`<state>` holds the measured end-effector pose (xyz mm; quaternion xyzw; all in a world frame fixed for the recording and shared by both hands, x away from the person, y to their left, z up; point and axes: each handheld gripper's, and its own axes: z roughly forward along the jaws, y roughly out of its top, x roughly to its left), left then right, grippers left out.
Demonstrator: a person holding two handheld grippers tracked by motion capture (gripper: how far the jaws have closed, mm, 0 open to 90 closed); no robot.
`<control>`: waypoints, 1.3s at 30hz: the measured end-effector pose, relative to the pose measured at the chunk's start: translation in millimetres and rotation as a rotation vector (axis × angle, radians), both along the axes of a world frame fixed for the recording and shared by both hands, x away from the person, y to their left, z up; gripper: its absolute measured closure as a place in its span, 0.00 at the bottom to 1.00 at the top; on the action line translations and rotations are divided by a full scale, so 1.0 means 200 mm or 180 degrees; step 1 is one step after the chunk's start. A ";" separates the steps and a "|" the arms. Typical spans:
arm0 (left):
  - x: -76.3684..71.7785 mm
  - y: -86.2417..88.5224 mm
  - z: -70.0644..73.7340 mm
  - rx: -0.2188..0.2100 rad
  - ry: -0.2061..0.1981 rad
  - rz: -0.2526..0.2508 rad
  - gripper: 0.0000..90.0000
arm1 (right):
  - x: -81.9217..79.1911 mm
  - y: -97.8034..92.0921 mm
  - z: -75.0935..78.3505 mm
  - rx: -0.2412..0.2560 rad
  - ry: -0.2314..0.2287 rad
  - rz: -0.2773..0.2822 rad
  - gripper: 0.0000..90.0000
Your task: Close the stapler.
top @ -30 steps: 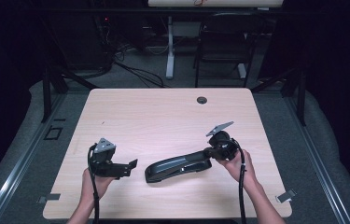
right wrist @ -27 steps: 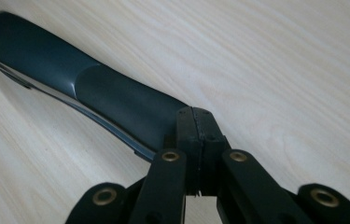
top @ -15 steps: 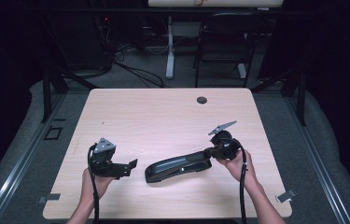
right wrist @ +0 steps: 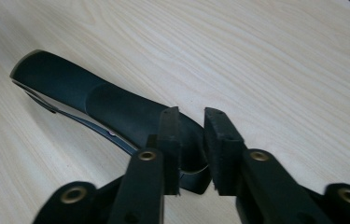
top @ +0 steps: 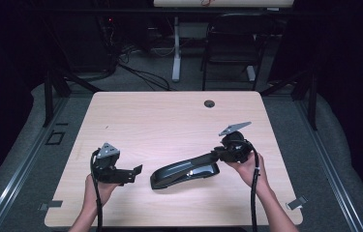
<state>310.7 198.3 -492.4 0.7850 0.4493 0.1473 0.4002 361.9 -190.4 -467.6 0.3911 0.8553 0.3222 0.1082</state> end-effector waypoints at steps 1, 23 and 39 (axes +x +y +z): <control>0.00 0.00 0.00 -0.0005 0.0002 0.0005 0.02 | 0.00 0.00 0.01 0.0016 -0.0015 0.0002 0.79; 0.00 0.00 0.00 -0.0004 -0.0003 -0.0019 0.02 | -0.17 -0.21 0.14 0.0280 -0.0124 -0.0161 0.12; -0.01 -0.01 0.00 0.0036 -0.0027 -0.0030 0.02 | -0.32 -0.40 0.01 -0.0097 0.0100 -0.0580 0.00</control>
